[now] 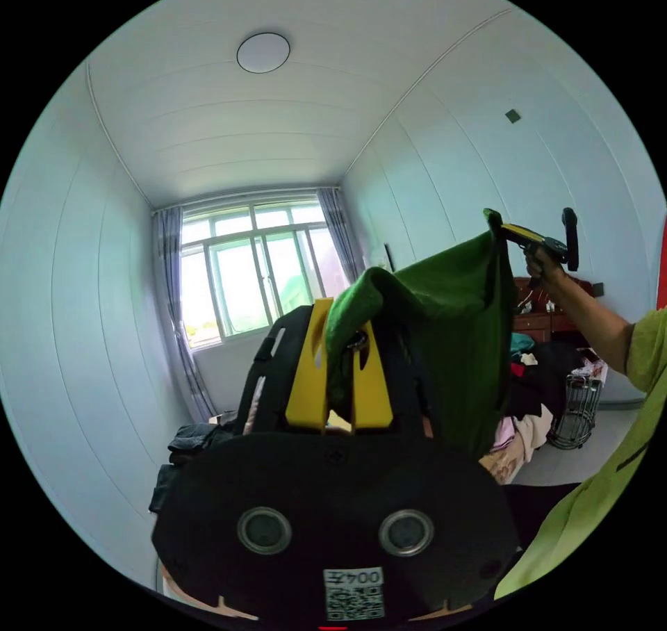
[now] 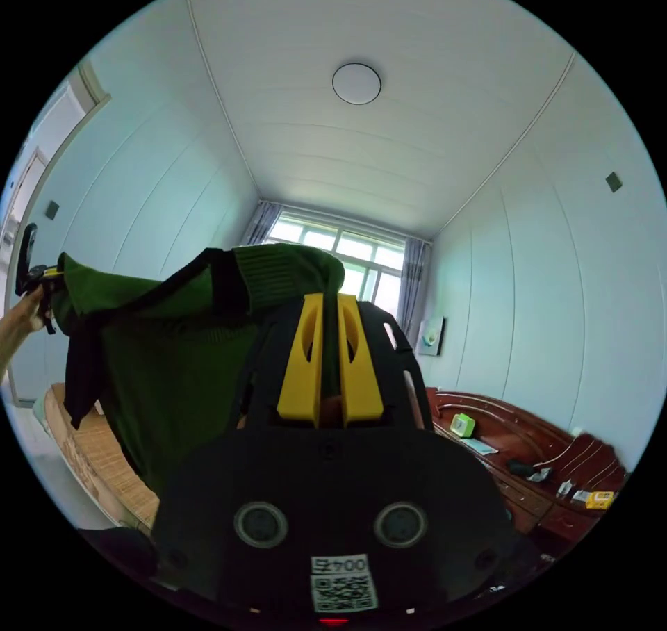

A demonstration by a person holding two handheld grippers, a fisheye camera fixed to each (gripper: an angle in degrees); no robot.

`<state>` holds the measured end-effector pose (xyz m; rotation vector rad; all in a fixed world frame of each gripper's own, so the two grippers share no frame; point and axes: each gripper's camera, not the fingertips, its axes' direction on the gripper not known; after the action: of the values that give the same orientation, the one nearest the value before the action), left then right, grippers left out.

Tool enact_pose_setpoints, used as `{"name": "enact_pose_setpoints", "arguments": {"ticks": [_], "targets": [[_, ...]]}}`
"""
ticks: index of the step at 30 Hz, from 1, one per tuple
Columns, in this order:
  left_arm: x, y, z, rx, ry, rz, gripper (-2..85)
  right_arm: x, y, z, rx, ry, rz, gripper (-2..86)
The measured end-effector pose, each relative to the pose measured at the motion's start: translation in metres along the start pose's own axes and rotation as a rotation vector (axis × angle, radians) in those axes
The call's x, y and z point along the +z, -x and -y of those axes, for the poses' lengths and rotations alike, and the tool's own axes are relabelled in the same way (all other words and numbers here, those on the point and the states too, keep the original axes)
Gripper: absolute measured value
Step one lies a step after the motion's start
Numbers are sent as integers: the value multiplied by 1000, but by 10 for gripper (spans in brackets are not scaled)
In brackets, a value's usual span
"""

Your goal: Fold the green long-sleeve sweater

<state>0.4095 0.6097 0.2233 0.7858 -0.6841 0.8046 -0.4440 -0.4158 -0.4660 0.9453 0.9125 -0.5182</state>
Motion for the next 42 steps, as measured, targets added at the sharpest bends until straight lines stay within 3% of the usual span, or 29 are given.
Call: {"name": "enact_pose_setpoints", "arguments": {"ticks": [11, 22, 27, 34, 37, 39, 42], "targets": [[-66, -63, 9, 50, -7, -26, -1, -99, 16, -5, 73, -16, 67, 39], [-57, -17, 60, -34, 117, -78, 1, -114, 76, -35, -5, 36, 109, 39], [37, 49, 91, -67, 204, -80, 6, 11, 124, -93, -45, 166, 46, 41], [310, 184, 78, -228, 477, -48, 20, 278, 187, -259, -73, 440, 40, 44], [433, 242, 45, -306, 610, -39, 54, 418, 219, -358, -89, 675, 90, 51], [499, 276, 13, -367, 744, 13, 94, 511, 234, -449, -55, 970, 63, 50], [557, 323, -42, -521, 891, -9, 137, 543, 236, -533, -13, 1055, 9, 33]]}}
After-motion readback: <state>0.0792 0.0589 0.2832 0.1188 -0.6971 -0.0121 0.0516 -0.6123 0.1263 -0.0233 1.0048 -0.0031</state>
